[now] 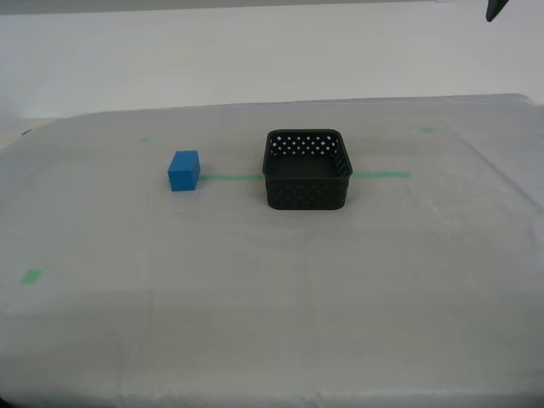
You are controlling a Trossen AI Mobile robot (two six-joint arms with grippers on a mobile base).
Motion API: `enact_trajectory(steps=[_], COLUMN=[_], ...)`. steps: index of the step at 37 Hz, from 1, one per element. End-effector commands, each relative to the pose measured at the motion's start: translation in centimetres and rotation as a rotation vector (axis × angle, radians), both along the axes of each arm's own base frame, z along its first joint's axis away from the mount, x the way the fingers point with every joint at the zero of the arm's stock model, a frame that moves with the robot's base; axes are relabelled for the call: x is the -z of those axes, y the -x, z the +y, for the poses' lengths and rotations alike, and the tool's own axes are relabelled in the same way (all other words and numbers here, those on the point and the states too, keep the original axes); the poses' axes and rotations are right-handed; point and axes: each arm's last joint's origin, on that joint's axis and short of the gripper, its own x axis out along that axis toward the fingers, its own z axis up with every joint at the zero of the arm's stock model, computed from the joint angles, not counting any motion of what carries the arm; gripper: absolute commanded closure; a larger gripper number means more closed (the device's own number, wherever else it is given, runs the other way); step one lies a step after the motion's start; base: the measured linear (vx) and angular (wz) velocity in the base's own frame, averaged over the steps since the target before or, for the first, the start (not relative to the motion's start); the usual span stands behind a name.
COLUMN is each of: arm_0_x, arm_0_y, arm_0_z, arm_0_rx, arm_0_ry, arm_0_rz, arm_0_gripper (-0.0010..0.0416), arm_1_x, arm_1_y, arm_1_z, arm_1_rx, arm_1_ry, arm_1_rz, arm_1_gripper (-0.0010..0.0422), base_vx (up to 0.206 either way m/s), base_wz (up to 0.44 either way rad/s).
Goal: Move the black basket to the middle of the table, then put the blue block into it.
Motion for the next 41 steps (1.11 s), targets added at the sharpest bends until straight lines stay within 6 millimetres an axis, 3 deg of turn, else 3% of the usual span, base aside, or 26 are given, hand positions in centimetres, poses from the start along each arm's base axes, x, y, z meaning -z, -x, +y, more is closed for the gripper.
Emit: enact_trajectory(steps=[1, 21, 41], arm_0_x=[0.8, 5.0, 4.4], arm_0_y=[0.0, -0.7, -0.9], arm_0_z=[-0.7, -1.1, -1.1], arm_0_rx=[0.018, 0.022, 0.023], arm_0_ry=[0.0, 0.011, 0.006], arm_0_rz=[-0.007, -0.11, -0.132], arm_0_gripper=[0.0006, 0.0006, 0.0007], arm_1_x=[-0.1, -0.1, -0.1], arm_1_y=[0.0, 0.0, 0.0], arm_1_z=[0.0, 0.0, 0.0], arm_1_rx=[0.0, 0.001, 0.0], arm_1_ry=[-0.002, -0.002, -0.002], arm_1_rz=[-0.005, -0.005, -0.005], arm_1_gripper=[0.0412, 0.0412, 0.0412], base_vx=[0.0, 0.0, 0.0], base_wz=[0.0, 0.0, 0.0])
